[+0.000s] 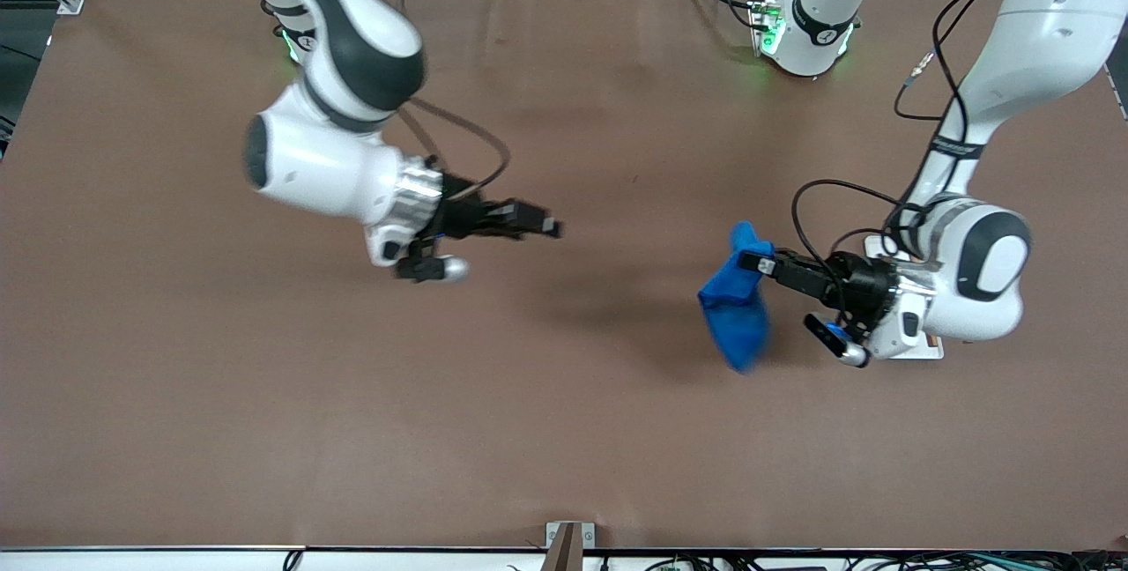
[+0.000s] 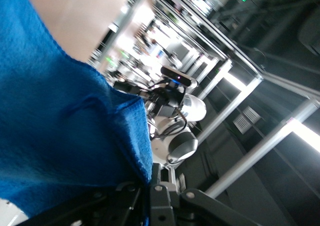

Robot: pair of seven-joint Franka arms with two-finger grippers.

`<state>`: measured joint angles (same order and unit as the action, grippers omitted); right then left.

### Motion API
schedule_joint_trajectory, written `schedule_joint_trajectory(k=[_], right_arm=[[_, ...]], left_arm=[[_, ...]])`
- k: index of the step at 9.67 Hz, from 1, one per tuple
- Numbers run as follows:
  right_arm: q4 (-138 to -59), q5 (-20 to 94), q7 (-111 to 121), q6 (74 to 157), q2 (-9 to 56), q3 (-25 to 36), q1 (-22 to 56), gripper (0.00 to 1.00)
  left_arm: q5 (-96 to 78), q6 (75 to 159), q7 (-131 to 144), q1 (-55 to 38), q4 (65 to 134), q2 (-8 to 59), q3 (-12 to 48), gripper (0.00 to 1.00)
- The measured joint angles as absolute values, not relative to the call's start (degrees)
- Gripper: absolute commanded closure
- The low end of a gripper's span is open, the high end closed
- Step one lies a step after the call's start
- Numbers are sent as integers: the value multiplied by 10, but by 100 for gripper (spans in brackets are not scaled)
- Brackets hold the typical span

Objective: Right arm passes towel to left arm to hang
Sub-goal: 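Open the right gripper and withdraw it while the left gripper holds towel, then carry the towel with the left gripper over the wooden dowels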

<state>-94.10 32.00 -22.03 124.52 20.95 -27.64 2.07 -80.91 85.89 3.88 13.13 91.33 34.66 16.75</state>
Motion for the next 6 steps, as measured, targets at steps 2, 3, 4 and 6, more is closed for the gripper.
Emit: schedule_joint_trajectory(k=[2, 3, 4, 6], right_arm=[[-942, 190, -220, 1158, 174, -204, -6, 0], [-943, 138, -220, 1133, 155, -161, -7, 0], [-943, 95, -219, 1120, 137, -122, -6, 0], [-943, 34, -209, 1094, 104, -62, -6, 0]], left_arm=[[-702, 921, 107, 133, 893, 323, 157, 100], [-622, 963, 149, 133, 885, 312, 153, 100], [-530, 999, 194, 133, 880, 298, 153, 100], [-374, 1021, 271, 133, 875, 267, 151, 100]])
